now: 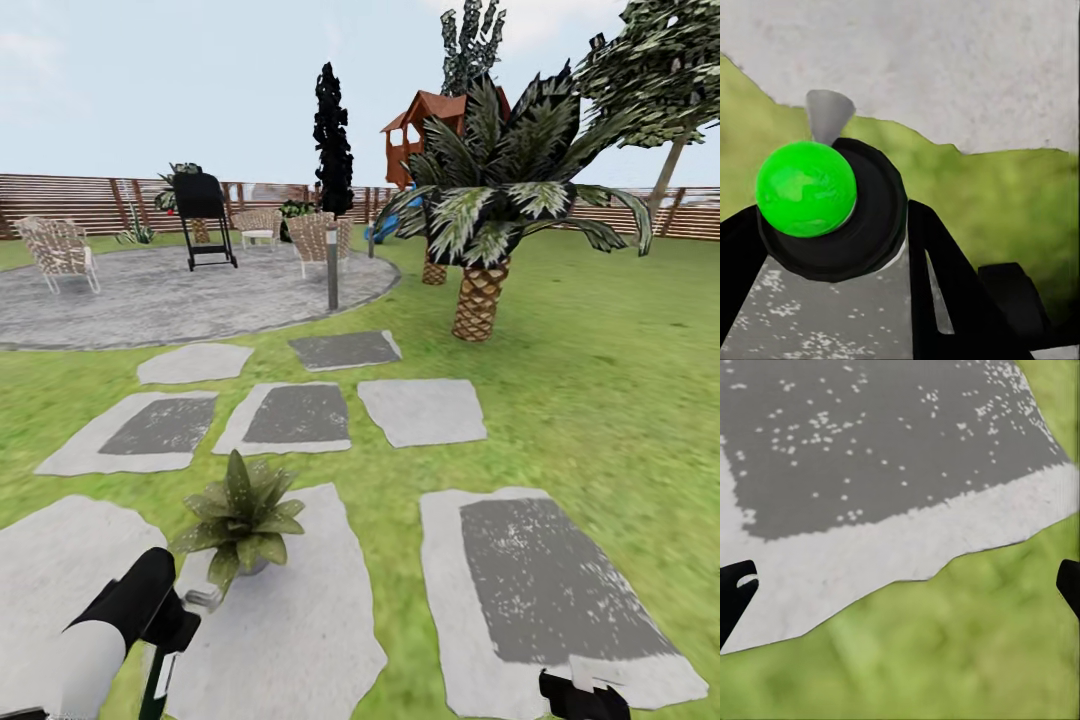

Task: Pick up the pesticide atomizer in the garden and spray insectifuge to fully cover both potted plants in the garden.

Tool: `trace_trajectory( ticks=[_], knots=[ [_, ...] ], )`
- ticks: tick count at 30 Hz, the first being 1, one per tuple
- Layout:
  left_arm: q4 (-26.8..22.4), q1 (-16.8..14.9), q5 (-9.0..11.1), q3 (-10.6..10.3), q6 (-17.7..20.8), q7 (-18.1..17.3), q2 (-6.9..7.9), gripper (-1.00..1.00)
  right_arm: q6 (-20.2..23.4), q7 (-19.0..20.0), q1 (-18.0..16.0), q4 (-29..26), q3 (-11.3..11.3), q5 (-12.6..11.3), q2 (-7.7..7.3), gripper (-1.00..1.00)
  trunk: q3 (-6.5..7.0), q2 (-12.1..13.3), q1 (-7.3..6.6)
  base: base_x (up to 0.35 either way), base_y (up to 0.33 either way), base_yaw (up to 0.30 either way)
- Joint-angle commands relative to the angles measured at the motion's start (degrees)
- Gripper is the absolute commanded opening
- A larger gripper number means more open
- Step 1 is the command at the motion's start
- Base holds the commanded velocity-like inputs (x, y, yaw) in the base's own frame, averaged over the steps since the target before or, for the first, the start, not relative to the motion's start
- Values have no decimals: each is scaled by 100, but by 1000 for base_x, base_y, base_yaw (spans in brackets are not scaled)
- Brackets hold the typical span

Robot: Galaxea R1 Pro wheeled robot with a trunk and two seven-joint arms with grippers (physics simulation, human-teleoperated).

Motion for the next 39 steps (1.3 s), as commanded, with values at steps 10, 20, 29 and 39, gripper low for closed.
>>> trace_trajectory(
  ticks=[10, 20, 29, 39],
  knots=[
    [62, 154, -24, 292, -208, 519, 17, -100, -23, 1, -6, 6, -46, 60, 2, 100, -5, -2, 1, 37, -20, 1],
    [-2, 561, 71, 804, -860, 1050, -78, -100, -23, 0, -6, 3, -45, 59, 30, 100, -5, -2, 1, 0, 0, 185],
    [-34, 555, 944, 1062, -916, 1046, -96, -100, -23, 0, -6, 3, -39, 59, 35, 100, -5, -2, 1, 53, -145, 100],
    [-36, 555, 969, 1078, -903, 1061, -34, -100, -23, -7, -6, 11, -37, 59, 59, 100, -5, -2, 1, 28, -268, 81]
  ],
)
